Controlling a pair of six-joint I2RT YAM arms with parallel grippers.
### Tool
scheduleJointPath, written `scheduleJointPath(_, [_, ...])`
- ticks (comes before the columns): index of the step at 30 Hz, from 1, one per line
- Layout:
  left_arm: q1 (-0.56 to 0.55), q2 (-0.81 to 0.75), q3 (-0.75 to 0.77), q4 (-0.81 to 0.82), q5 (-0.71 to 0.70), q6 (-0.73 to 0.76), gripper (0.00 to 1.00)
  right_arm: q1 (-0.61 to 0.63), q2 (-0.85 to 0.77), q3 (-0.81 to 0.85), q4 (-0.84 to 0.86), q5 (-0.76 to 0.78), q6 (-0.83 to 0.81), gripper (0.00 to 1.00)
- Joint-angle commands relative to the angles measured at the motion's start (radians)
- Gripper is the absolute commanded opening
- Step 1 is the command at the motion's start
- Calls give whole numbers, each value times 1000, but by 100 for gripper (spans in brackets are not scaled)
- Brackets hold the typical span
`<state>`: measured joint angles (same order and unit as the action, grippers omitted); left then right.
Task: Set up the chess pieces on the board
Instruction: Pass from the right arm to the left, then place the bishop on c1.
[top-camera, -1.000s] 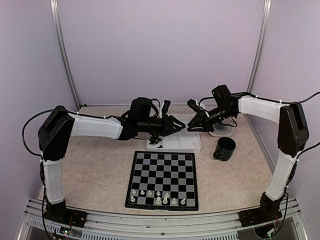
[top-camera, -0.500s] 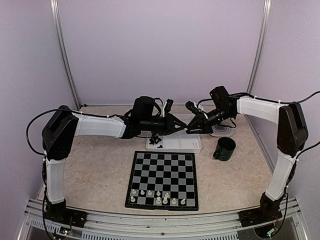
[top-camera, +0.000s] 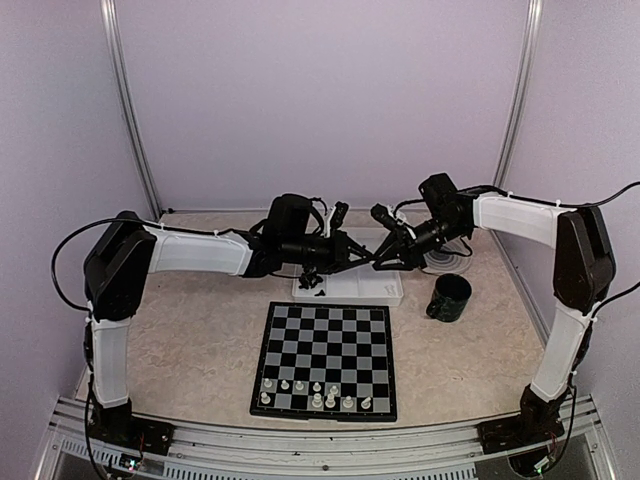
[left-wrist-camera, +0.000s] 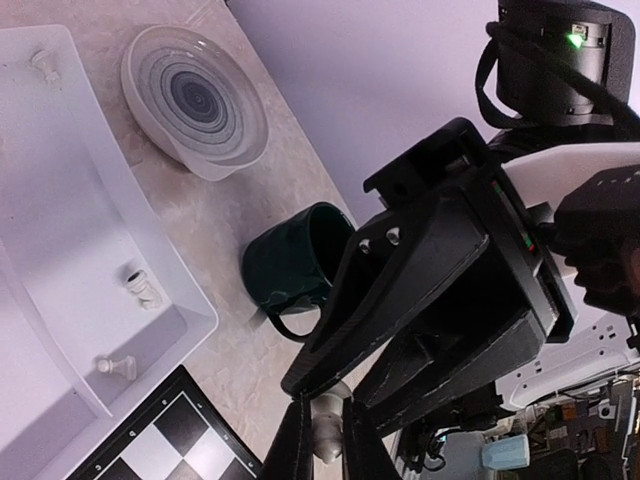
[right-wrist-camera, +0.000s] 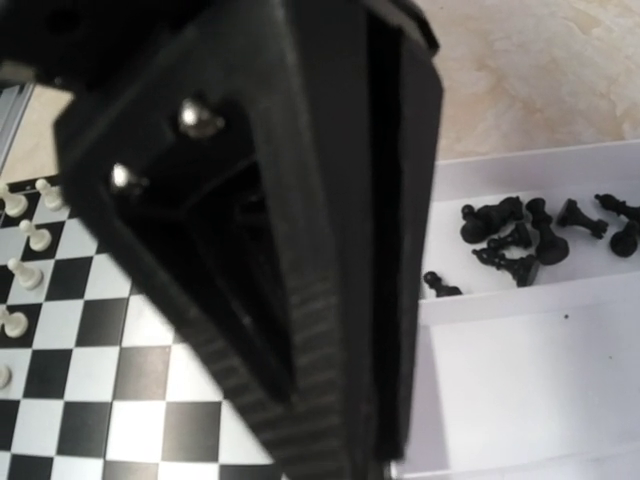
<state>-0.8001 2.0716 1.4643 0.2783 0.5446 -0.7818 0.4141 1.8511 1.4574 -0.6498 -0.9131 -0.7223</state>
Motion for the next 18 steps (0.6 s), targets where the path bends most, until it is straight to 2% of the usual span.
scheduleJointPath(1, [-10,-92,16,-238,-72,166,3,-15,-24,13,-48,-22,-51,35])
scheduleJointPath(6, [-59,-281,-59,-569,-257,370,3,-54,-32,24,-130,-37,-120,45])
scheduleJointPath(10, [-171,-417,-140,-772,-445,469,2,-66,-19,26,-106,28,-91,48])
scheduleJointPath(14, [-307,-481,-199,-913,-572,474,2,-66,-5,22,-86,76,-79,48])
scheduleJointPath(18, [-388,-513,-256,-957,-610,422,0,-66,13,22,-80,92,-69,49])
